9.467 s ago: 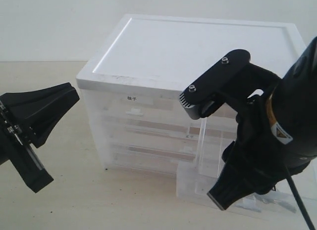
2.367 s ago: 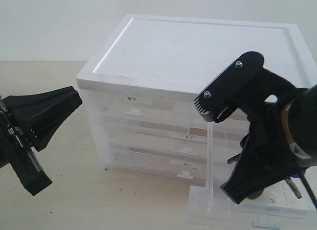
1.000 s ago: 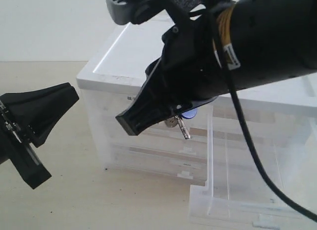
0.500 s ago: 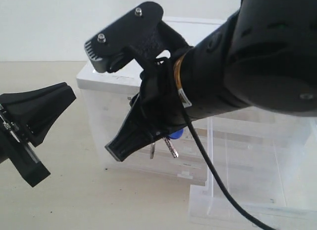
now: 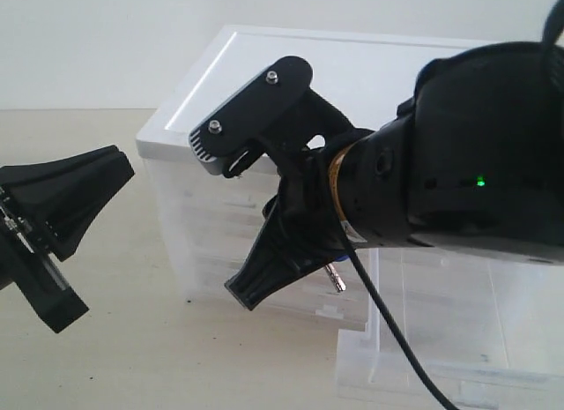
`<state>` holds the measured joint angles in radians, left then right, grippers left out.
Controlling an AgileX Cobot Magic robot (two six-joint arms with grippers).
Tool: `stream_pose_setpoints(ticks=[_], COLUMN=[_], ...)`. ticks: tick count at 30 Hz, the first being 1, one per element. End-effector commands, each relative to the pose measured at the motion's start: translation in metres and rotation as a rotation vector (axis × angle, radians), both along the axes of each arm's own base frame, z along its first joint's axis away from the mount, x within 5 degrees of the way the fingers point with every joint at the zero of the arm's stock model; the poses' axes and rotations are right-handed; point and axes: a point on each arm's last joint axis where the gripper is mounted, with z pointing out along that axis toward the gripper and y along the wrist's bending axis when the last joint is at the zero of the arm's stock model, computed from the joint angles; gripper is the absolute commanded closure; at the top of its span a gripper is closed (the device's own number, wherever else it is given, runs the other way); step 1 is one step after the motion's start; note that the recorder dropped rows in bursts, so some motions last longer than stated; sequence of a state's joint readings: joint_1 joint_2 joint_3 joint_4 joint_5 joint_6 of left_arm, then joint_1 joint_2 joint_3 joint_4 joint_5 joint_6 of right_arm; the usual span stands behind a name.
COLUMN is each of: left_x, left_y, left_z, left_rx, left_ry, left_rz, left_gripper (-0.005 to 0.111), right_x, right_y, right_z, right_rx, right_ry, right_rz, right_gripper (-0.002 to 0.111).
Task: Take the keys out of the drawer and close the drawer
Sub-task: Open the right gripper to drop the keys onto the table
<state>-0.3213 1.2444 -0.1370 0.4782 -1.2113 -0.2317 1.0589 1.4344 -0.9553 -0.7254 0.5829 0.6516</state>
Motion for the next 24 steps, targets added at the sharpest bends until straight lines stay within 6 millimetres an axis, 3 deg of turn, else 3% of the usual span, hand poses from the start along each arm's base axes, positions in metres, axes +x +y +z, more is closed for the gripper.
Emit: stream_pose_setpoints(ticks=[1, 13, 15, 20, 24], left_x=[-0.0010, -0.0014, -0.0016, -0.0016, -0.0016], left_y=[0.0005, 0.0001, -0.0002, -0.0002, -0.0002], left_z=[0.0012, 0.0011, 0.0010, 0.0010, 0.0010], left_rx=[-0.012, -0.009, -0.007, -0.007, -0.007], left_ry=[-0.007, -0.008, -0.009, -0.009, -0.009], left_rz=[0.004, -0.001, -0.005, -0.005, -0.005], left_gripper=[0.102, 0.102, 0.102, 0.102, 0.102], right_x=[0.0011, 0.0015, 0.0016, 0.0015, 0.0016], right_y=[0.0019, 0.0017, 0.0017, 0.0019, 0.0019], right_z=[0.0025, 0.0028, 0.0028, 0.0029, 0.0030], right_rx=[0.027, 0.029, 0.028, 0.029, 0.028], right_ry=[-0.025, -0.028, -0.029, -0.030, -0.032], right_rz=[0.020, 0.016, 0.016, 0.018, 0.019], right_gripper=[0.108, 0.106, 0.098, 0.064, 0.063])
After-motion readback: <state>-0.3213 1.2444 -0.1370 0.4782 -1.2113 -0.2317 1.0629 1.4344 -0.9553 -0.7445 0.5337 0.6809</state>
